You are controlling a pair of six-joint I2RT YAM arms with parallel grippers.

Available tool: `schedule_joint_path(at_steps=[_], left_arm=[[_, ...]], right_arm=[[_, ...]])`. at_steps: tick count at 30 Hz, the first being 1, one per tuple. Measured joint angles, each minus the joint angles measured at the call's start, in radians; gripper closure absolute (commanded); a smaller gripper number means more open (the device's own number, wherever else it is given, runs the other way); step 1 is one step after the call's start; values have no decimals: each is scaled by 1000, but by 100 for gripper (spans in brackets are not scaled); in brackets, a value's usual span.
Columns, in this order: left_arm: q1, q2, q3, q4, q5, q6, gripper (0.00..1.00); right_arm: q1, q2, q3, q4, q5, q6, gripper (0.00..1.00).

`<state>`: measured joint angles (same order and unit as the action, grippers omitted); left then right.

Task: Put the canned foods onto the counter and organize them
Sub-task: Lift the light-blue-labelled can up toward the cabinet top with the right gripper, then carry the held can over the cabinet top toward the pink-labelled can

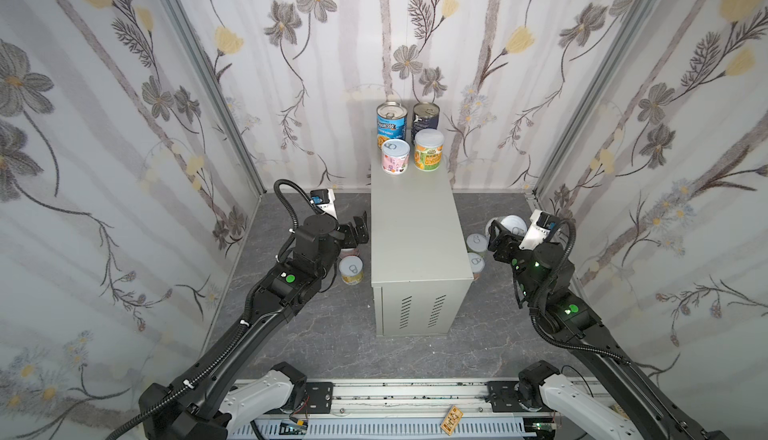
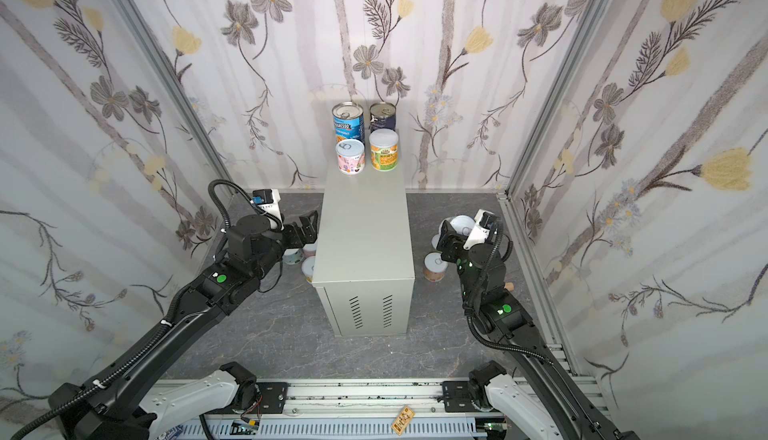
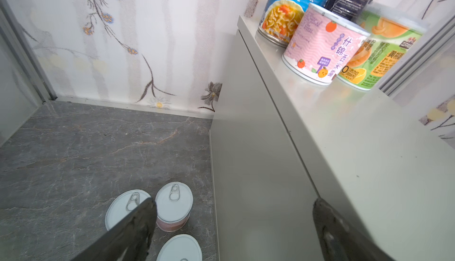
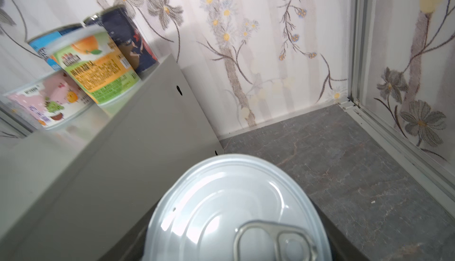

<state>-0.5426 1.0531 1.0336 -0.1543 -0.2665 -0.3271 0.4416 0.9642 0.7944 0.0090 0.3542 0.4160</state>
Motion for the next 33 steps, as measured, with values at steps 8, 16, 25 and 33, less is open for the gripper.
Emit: schedule_joint_path(at_steps=[8,16,25,33], left_arm=[[2,-39,-34,-29,-119,-17,0],[6,-93,-73,-48,-145,-12,0],[16,-116,-132,-63,-206,-21,0],[18,-158,-175,-61,-211,-36,0]], right_arm=[[-16,87,209,-8,-206,-61,45],[-14,238,430,-60,-401,-123,44],[-4,429,661,-203,-529,-187,43],[17,590,885,-381,-536,-254,42]])
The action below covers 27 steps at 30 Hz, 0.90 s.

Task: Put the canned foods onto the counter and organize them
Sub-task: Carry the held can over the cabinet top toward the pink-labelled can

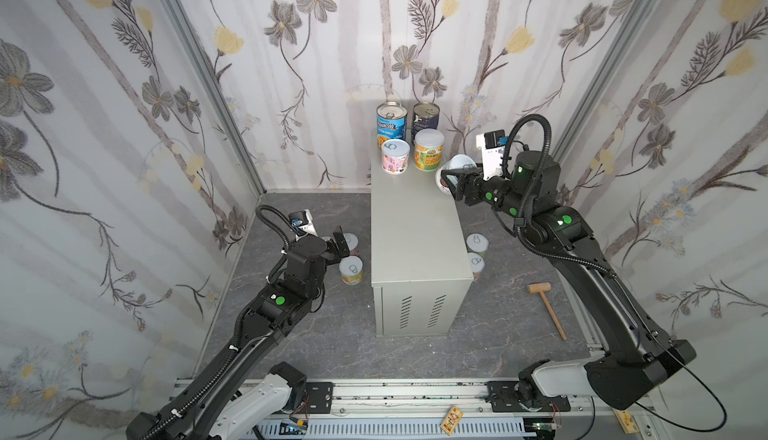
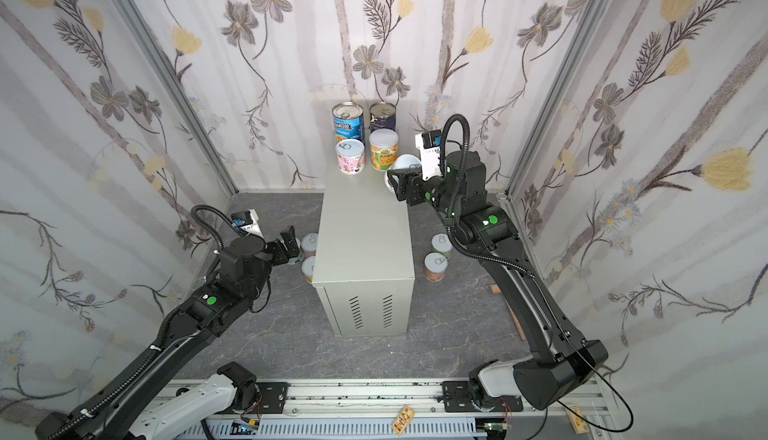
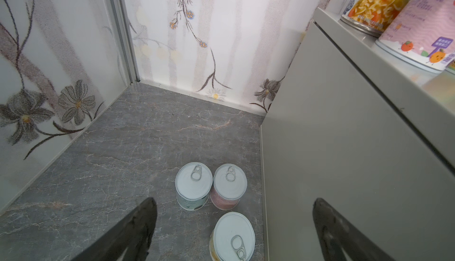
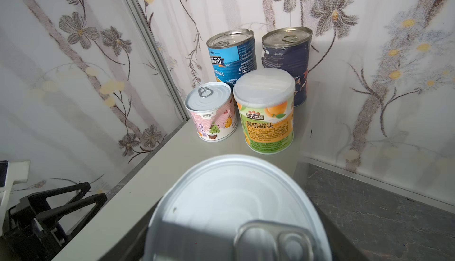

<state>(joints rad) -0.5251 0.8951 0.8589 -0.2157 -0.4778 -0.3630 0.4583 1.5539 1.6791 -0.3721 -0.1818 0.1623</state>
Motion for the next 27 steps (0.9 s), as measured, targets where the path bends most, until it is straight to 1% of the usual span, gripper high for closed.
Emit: schedule_joint_path(at_steps=[5,11,15,21,27], left_arm=[[1,-24,-15,2,5,-2,0],[2,-54,-43,12,15,-3,0],[2,-63,-51,24,18,-3,0],[2,-63,-53,32,24,-3,0],[2,-52,-53,34,37,-5,0]], right_arm=[[29,96,138,-88,36,-47,41],[62,225,347,-251,106,-107,41],[77,288,463,-334,141,-124,41],[98,314,504,-417,163,-142,41],[107,336,513,-443,185,-145,40]])
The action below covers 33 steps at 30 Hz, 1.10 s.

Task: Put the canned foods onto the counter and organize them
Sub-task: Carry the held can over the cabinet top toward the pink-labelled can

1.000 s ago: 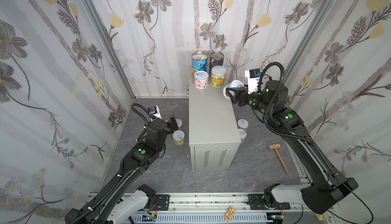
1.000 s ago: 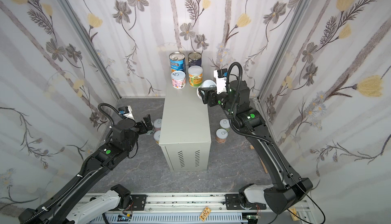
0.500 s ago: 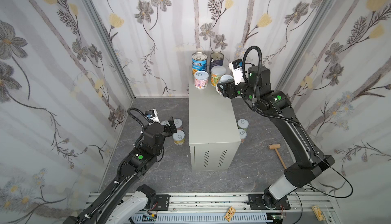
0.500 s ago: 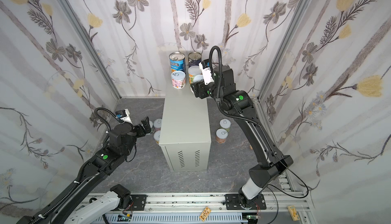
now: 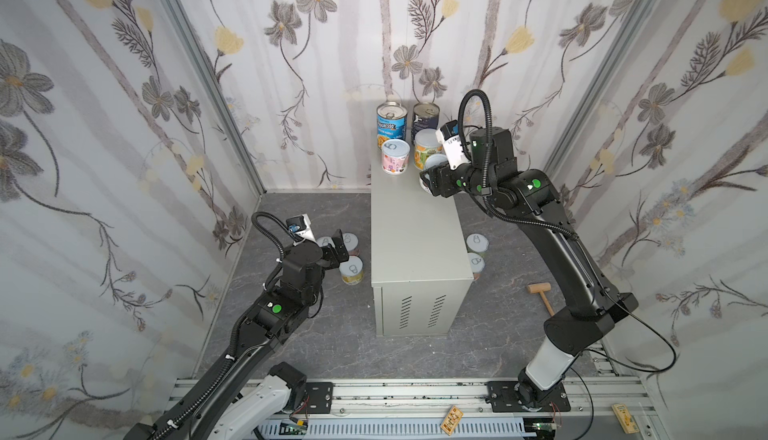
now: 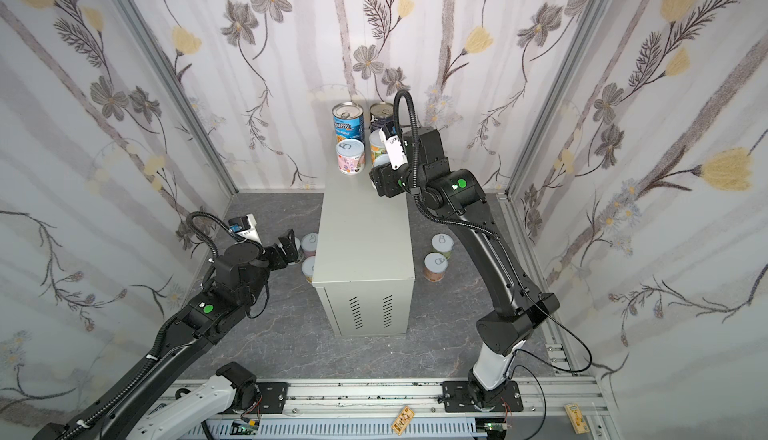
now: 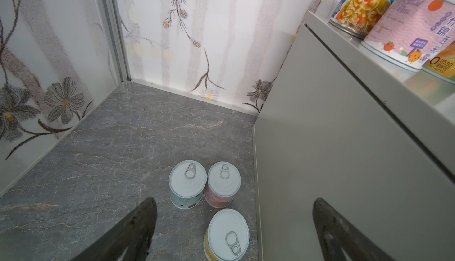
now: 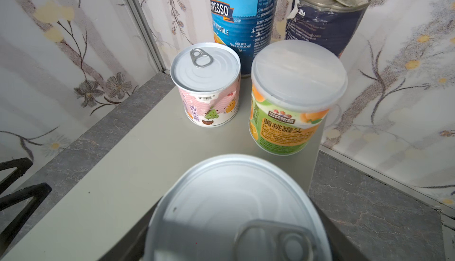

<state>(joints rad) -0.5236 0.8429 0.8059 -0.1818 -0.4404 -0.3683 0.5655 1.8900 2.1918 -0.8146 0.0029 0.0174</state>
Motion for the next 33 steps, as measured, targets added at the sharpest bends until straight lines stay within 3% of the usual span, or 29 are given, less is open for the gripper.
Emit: schedule_joint_path(at_steps=[33], left_arm=[[1,50,19,-8,-5,-6,0]], right_arm=[[10,63,15,12,23,0,26]])
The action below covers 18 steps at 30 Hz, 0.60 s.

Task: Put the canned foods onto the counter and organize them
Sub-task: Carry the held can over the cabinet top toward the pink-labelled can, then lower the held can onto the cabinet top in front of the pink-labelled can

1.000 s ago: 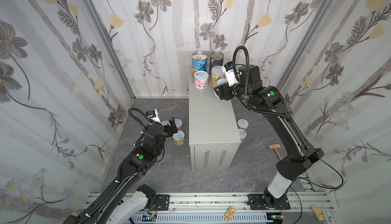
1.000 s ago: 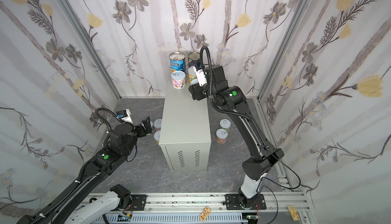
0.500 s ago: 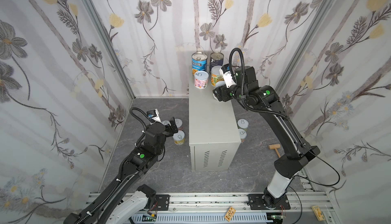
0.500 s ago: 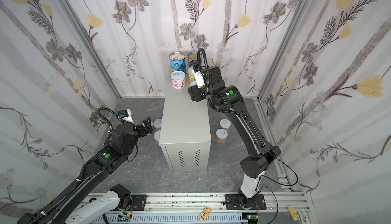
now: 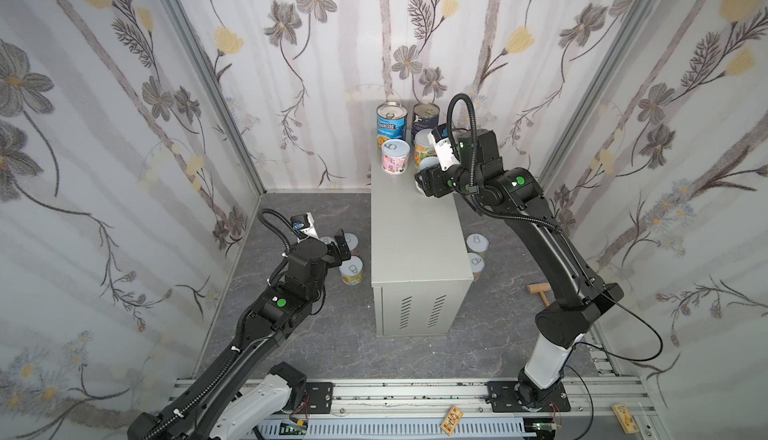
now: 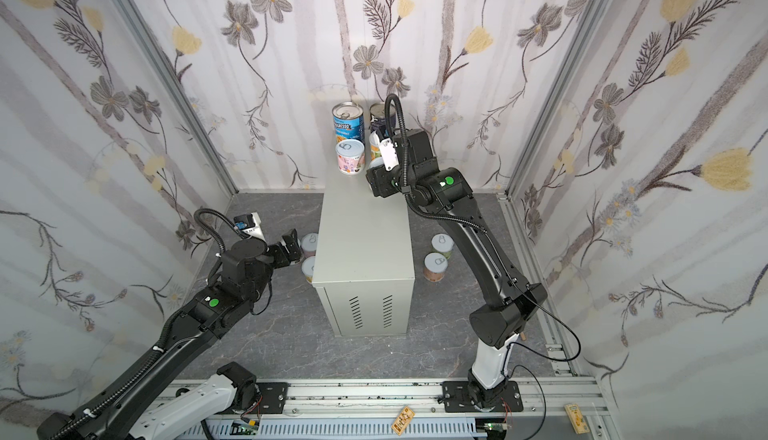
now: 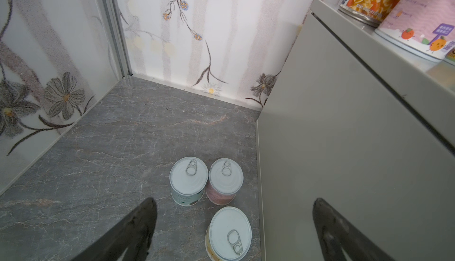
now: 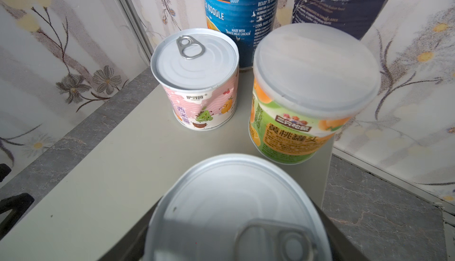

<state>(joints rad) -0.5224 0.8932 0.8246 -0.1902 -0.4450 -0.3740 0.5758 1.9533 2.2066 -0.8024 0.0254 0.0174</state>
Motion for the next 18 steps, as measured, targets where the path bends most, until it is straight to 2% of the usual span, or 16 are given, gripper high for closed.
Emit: schedule_joint_path(at_steps=[14,18], left_arm=[[0,6,2,0,0,0,0],[0,6,2,0,0,-1,0]], right_arm=[[0,4,0,-5,0,0,19],[0,2,0,-3,0,0,14]])
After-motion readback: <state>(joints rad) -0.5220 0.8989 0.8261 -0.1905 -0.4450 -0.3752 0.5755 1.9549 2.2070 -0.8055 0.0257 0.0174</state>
